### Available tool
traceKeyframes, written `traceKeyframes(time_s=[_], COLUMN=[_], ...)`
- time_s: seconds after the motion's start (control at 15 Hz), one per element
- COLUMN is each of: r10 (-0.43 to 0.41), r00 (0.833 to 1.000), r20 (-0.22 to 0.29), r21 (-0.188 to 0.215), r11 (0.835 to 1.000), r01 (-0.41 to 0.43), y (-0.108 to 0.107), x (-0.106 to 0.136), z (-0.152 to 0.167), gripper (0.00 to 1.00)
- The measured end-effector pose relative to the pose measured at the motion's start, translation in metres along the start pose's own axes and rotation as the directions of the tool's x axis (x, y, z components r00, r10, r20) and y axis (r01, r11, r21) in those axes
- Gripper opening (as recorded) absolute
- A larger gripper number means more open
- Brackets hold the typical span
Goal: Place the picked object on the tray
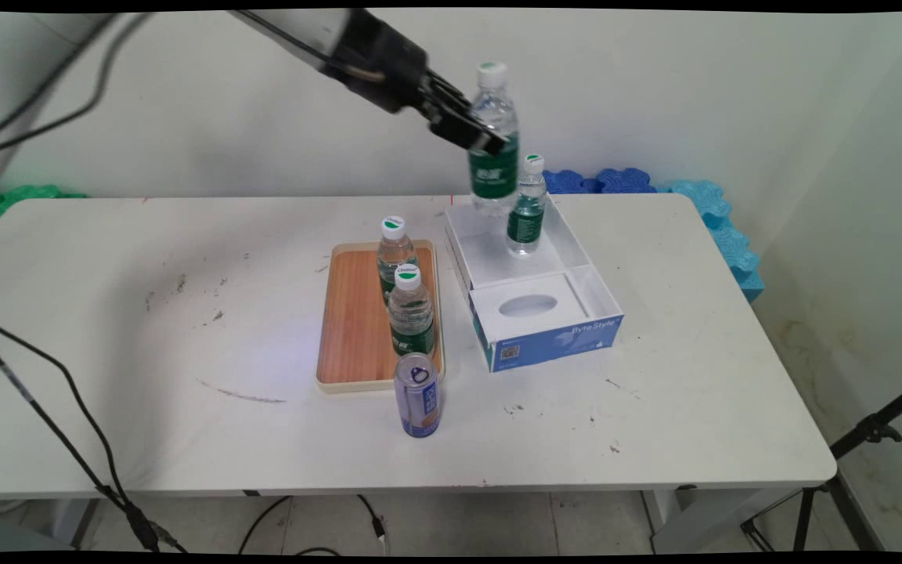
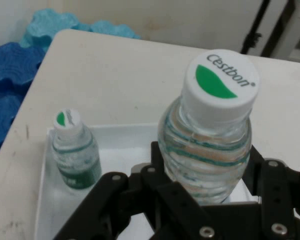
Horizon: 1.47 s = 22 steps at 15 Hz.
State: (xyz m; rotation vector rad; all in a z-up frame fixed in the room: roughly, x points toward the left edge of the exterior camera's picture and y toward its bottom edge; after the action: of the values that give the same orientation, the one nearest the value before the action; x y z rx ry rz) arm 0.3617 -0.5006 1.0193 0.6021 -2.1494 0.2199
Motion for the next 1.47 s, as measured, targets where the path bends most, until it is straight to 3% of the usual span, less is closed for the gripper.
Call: traceKeyframes(time_s=[0.33,0.73,1.0,1.47], r10=[0.045,0.105,0.131,0.172], r00=[0.999,0.992,0.986,0.977], r20=[0.009,0.074,0.104,0.128], r21=[-0.024,-0.049,-0.051,-0.074], r11=[0.999,0.994,0.991,0.984], r01=[-0.045,-0.101,-0.127,-0.163], y=[0.018,0.037,0.040,0.040], x=[-0.023,-0.082,-0.119,-0.176], z=[-0.065,-0.130,-0.141,-0.120], gripper=[0.00,0.00,0.00,0.00])
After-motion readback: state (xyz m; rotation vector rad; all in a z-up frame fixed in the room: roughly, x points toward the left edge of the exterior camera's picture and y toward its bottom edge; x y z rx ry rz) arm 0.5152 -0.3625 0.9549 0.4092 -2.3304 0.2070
